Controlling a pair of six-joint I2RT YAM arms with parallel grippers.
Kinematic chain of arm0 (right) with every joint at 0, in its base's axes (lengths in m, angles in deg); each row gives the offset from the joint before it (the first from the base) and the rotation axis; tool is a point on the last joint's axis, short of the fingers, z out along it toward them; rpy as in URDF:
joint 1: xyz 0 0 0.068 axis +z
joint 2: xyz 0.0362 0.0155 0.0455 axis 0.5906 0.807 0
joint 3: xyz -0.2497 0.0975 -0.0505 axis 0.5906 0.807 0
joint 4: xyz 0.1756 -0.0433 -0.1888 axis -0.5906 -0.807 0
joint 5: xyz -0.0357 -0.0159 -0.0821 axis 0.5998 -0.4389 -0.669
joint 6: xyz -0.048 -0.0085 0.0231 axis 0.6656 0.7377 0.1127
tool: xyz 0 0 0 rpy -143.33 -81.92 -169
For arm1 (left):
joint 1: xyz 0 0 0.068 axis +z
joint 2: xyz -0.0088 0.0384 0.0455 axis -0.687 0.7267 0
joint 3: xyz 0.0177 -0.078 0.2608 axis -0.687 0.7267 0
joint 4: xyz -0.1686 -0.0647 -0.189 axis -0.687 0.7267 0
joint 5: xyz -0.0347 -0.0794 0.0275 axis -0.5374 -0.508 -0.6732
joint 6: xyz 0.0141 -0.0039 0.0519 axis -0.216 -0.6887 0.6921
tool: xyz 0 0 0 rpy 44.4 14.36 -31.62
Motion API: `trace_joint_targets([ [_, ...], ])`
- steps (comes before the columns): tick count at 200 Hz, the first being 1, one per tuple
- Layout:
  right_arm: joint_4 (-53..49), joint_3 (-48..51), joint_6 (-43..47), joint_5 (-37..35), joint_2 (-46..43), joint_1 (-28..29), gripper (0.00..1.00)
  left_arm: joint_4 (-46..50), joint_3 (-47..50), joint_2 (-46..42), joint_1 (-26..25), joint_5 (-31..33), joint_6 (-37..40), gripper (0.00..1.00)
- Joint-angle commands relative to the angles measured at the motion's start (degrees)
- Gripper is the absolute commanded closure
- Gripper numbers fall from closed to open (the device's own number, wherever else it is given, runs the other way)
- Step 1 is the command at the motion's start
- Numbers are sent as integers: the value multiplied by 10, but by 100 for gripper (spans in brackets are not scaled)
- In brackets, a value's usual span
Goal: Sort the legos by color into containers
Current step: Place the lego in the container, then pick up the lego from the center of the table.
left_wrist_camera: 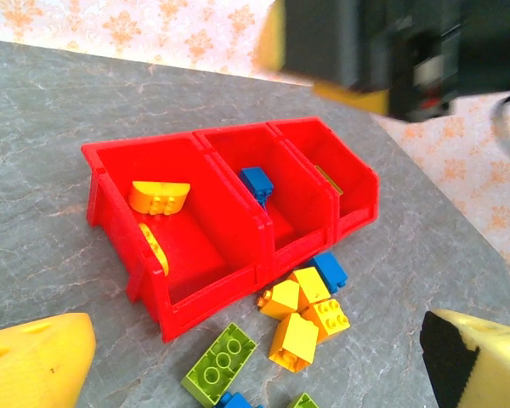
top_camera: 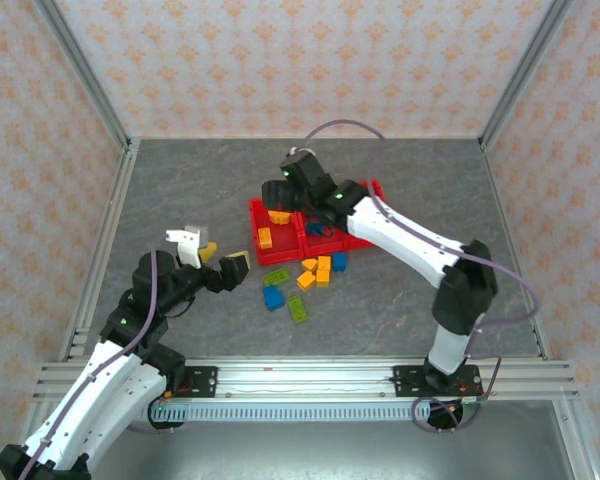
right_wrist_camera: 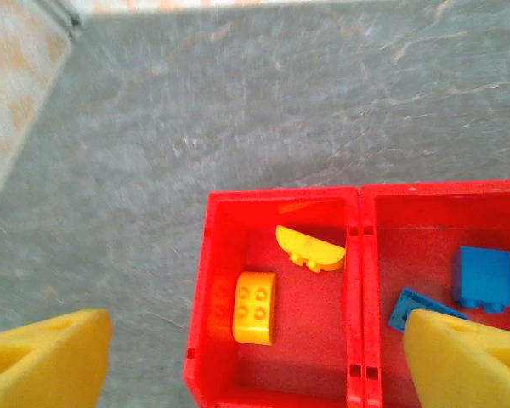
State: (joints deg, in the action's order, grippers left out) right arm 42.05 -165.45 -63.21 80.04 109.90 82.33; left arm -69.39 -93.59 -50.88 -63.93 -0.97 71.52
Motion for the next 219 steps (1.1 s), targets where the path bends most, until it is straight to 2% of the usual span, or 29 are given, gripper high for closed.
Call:
trace_joint_targets([
  [1, -26, 46, -43, -46, -44, 4, 7, -5, 1, 6, -4, -1, 10, 1],
  [21, -48, 90, -67, -52, -73, 4, 5, -5, 1, 11, -4, -4, 9, 1],
  [39, -57, 140, -94, -59, -100, 3, 0, -6, 1, 14, -4, -7, 9, 1],
  [73, -35, 250, -139, -53, -145, 3, 0, -7, 1, 17, -4, -10, 9, 1],
  [114, -5, 335, -167, -18, -140, 4, 3, -7, 1, 18, -5, -12, 9, 1],
  [198, 38, 340, -149, 33, -56, 5, 16, -6, 2, 20, -5, -10, 10, 1],
  [219, 40, 338, -147, 31, -41, 7, 24, -6, 1, 20, -4, -10, 10, 1],
])
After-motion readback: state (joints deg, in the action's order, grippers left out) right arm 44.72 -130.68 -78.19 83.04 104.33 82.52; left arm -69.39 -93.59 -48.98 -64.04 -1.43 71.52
